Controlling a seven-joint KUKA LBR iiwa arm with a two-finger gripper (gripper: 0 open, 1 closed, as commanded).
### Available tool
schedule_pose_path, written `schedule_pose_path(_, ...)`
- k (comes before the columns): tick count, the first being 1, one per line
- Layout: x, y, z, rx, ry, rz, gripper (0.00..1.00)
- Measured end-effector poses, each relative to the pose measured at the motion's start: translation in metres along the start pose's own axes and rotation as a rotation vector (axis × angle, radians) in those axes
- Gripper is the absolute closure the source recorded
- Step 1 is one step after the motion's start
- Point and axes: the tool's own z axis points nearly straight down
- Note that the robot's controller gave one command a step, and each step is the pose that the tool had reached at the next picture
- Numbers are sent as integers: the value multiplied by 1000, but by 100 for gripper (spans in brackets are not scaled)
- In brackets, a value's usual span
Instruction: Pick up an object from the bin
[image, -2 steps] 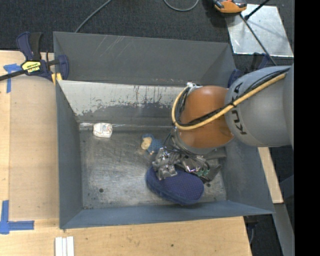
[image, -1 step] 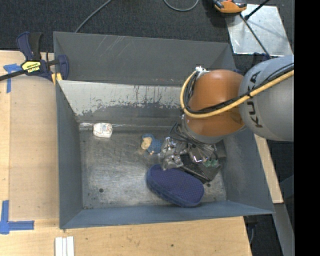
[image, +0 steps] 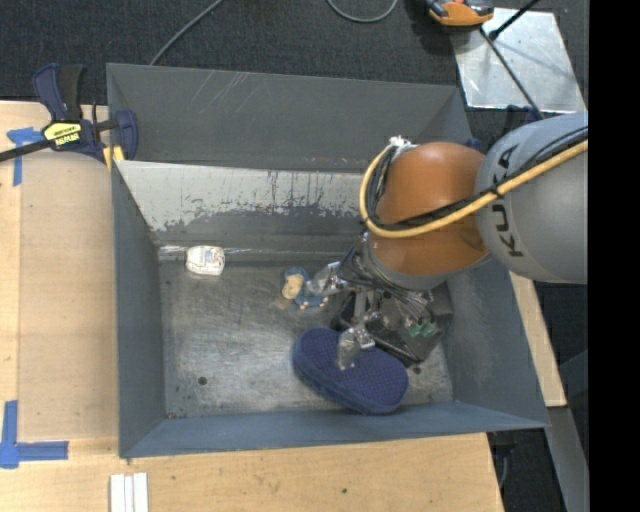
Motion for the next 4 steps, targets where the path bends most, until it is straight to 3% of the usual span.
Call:
schedule_pose_path(1, 0, -41, 72, -10, 2, -218, 0)
schedule_pose_path(2, 22, -49, 37, 1, -2, -556, 0)
schedule_pose_path(3, 21, -48, 38, 0, -4, -553, 100)
schedule_pose_path(4, 22, -48, 38, 0, -3, -552, 0)
